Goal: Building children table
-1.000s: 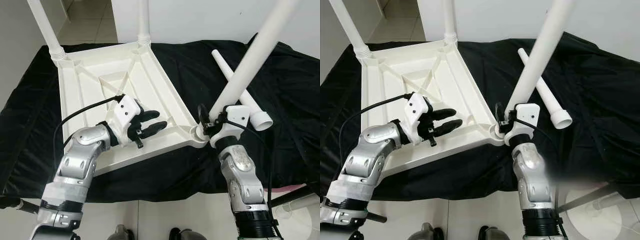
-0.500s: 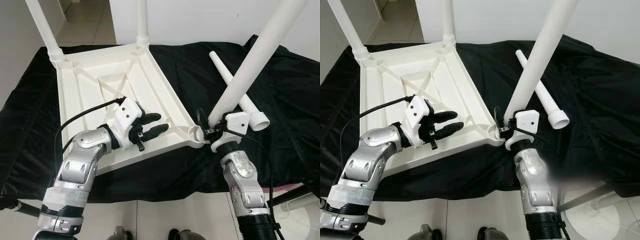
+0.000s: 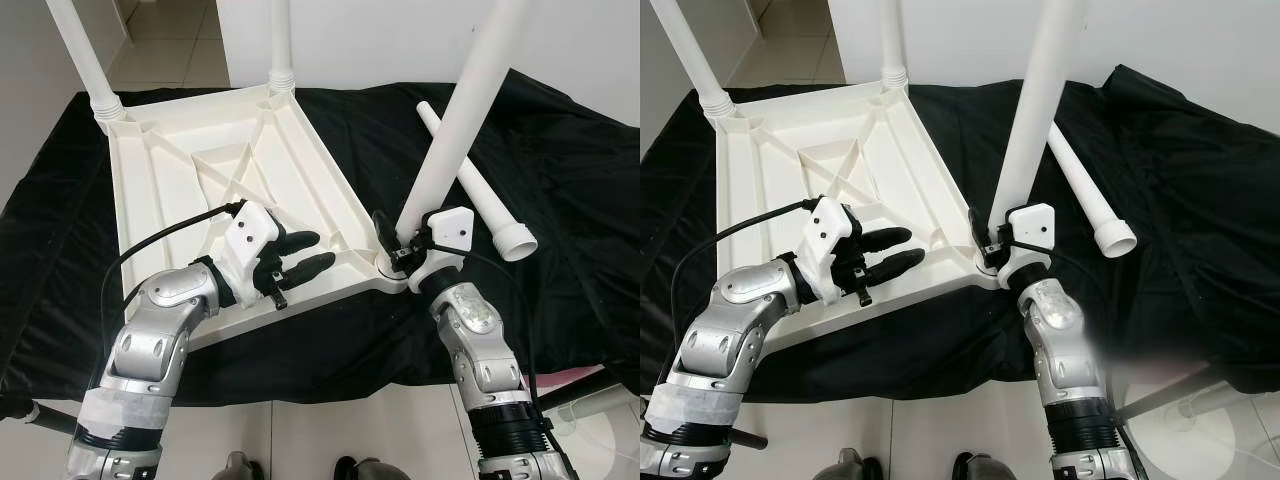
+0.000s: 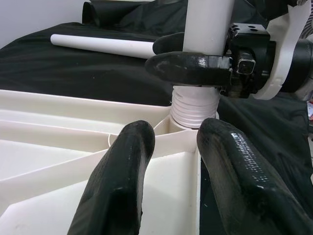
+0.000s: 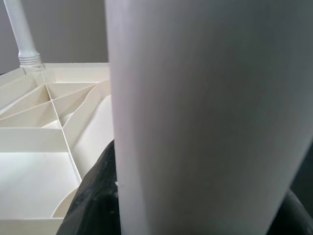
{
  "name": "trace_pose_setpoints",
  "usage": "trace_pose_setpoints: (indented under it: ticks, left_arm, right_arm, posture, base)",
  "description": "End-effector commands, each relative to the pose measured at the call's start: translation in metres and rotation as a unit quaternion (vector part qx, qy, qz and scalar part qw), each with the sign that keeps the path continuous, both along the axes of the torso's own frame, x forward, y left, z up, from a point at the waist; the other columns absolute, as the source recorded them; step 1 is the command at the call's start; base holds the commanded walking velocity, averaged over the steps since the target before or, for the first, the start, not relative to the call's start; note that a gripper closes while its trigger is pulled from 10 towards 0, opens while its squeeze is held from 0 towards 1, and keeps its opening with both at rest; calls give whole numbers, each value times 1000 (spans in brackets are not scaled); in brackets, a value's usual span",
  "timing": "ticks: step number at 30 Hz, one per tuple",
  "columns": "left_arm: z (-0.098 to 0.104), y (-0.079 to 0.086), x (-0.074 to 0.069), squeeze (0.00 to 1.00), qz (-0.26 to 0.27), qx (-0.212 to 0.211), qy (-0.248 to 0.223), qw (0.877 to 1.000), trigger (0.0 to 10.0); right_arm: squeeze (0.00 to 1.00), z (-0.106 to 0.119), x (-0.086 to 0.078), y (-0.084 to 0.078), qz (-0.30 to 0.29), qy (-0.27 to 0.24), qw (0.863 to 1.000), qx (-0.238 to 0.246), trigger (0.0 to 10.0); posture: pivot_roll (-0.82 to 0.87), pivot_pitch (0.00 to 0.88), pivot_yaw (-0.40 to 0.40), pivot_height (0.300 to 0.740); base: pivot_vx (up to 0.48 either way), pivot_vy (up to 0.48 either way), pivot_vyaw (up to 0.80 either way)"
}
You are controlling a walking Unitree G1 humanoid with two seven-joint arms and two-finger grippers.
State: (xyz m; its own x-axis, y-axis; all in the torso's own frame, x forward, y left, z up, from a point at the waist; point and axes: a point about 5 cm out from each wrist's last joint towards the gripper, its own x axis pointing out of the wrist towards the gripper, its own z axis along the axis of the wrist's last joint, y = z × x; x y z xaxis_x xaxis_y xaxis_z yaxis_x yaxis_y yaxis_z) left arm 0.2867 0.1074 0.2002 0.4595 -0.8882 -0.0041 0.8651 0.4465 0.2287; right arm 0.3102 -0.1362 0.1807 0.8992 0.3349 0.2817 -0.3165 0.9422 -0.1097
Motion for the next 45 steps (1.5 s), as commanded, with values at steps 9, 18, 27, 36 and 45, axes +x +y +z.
trace_pose_setpoints:
  ticks: [9, 18, 27, 36, 45]
  left_arm:
    - [0, 9, 6, 0, 64, 8, -2, 998, 10000]
    - [3, 10, 9, 0, 67, 11, -7, 998, 10000]
    - [4, 12, 10, 0, 74, 13, -14, 997, 10000]
    - [5, 14, 9, 0, 78, 14, -16, 997, 10000]
    - [6, 16, 9, 0, 83, 15, -16, 996, 10000]
  right_arm:
    - [0, -23, -8, 2, 51, 17, 994, -97, 10000]
    - [0, -33, -6, -3, 67, 48, 993, -89, 10000]
    - [0, -32, 3, 7, 61, 100, 992, -54, 10000]
    - [0, -36, 5, 8, 67, 131, 989, -17, 10000]
    - [0, -45, -3, 8, 51, 133, 990, -17, 10000]
  posture:
    - [-32, 126, -16, 740]
    - [-37, 132, -11, 740]
    - [-34, 131, -14, 740]
    - [-29, 138, -19, 740]
    - [-29, 143, -20, 740]
  base:
    - [0, 0, 0]
    - [0, 0, 0]
    - [0, 0, 0]
    - [0, 0, 0]
    - [0, 0, 0]
